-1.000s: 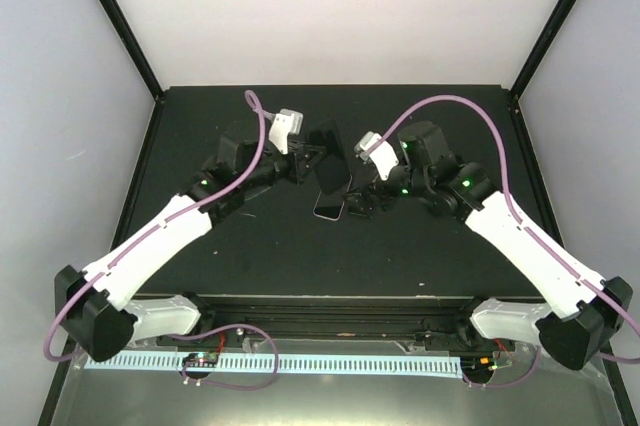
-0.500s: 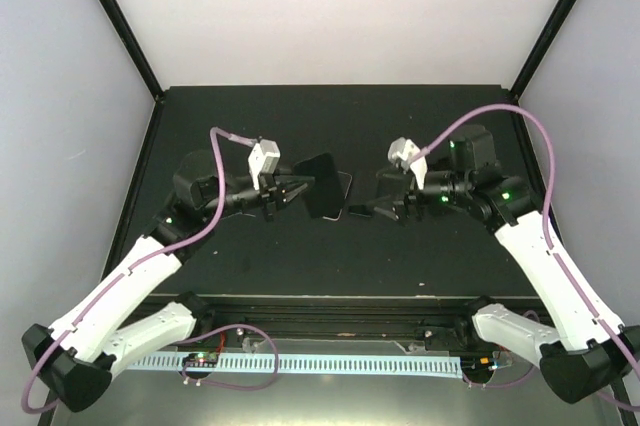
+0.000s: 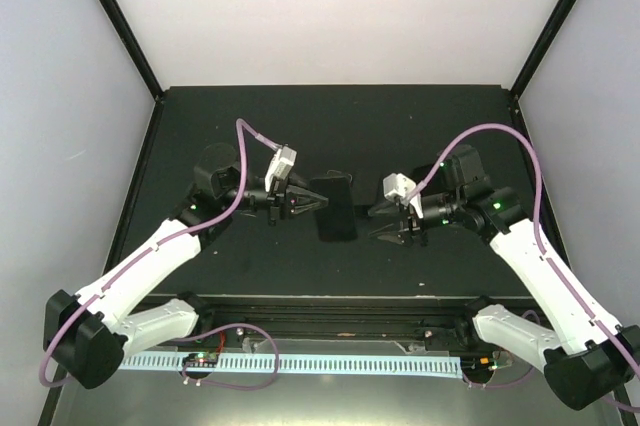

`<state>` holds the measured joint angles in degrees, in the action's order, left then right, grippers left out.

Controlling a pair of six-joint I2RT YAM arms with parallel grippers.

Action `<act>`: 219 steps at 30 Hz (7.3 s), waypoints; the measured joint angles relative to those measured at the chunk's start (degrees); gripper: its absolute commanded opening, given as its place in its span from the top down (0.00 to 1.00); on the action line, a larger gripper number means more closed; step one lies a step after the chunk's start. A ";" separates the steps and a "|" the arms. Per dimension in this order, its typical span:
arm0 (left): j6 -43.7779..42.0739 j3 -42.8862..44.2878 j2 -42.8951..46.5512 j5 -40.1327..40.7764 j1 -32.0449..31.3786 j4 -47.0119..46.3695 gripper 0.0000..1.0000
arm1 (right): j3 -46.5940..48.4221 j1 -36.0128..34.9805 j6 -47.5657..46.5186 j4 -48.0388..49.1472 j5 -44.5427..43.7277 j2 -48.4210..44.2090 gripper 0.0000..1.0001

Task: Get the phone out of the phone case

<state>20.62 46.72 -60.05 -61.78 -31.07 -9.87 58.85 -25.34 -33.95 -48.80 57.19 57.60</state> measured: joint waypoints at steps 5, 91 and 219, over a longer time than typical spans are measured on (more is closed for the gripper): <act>0.92 0.00 -0.31 -2.84 -0.02 -2.10 0.98 | -2.38 -1.40 -1.55 0.00 -0.35 -0.04 0.54; 1.75 0.92 -4.96 -8.81 -3.61 -3.04 0.98 | 4.04 -17.05 -14.84 -8.24 -14.43 3.45 0.79; 12.15 0.59 -2.19 8.76 2.45 -10.08 0.21 | 9.81 -5.46 38.58 24.96 -6.38 7.82 0.99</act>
<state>32.77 47.31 -62.24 -53.01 -28.62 -19.94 68.66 -30.81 4.62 -23.83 50.81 65.43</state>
